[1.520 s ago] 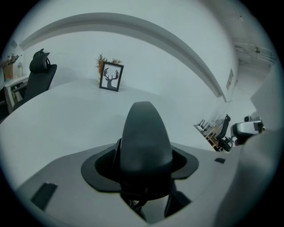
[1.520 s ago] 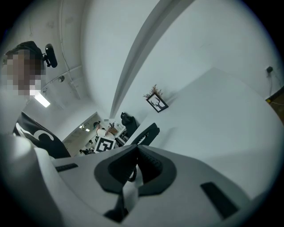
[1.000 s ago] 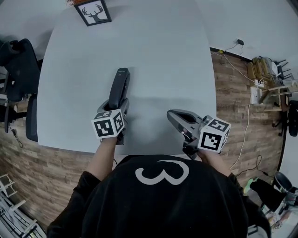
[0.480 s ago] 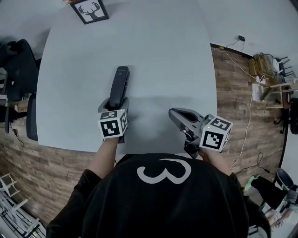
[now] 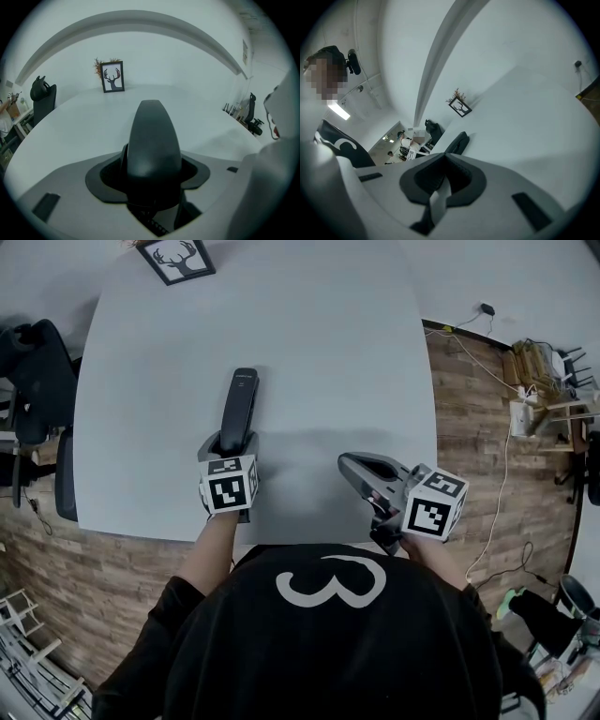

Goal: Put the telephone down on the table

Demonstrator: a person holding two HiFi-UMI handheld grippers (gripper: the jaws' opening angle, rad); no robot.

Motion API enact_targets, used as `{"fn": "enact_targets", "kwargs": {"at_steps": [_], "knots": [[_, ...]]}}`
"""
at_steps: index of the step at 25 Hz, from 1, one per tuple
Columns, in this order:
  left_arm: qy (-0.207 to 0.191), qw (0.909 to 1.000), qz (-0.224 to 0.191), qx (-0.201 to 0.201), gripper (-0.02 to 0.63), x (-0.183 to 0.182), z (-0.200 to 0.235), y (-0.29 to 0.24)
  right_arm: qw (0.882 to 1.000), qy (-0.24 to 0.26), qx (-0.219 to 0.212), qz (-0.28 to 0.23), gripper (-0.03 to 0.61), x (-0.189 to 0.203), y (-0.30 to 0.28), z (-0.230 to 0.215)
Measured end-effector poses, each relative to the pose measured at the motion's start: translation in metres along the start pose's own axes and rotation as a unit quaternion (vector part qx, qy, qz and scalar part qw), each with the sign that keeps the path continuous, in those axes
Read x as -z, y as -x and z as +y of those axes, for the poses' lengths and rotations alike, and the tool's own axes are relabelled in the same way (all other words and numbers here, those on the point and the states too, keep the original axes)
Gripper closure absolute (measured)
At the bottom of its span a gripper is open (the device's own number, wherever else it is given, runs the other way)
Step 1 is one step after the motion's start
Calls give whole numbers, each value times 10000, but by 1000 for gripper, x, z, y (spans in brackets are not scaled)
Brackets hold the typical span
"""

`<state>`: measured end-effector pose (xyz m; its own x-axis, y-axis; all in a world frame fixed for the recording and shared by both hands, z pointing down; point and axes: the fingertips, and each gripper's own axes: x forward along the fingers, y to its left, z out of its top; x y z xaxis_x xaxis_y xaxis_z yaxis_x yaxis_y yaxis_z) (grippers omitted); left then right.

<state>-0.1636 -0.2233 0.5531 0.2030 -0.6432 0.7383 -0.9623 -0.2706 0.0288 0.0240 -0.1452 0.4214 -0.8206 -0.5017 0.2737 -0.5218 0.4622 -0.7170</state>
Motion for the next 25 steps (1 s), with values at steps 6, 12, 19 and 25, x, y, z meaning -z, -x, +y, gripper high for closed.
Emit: {"fn": "enact_targets", "kwargs": {"at_steps": [6, 12, 19, 25], "knots": [[7, 10000, -26, 40, 324, -1, -4, 1, 10000, -9, 17, -96, 571, 4, 15, 3], [-25, 10000, -71, 37, 305, -3, -3, 1, 9999, -65, 48, -95, 571, 14, 24, 3], [-46, 9999, -100, 106, 206, 0, -2, 2, 9999, -39, 32, -89, 571, 21, 28, 6], [-19, 9993, -309, 226, 187, -8, -7, 20, 9999, 36, -23, -91, 571, 23, 34, 14]]}}
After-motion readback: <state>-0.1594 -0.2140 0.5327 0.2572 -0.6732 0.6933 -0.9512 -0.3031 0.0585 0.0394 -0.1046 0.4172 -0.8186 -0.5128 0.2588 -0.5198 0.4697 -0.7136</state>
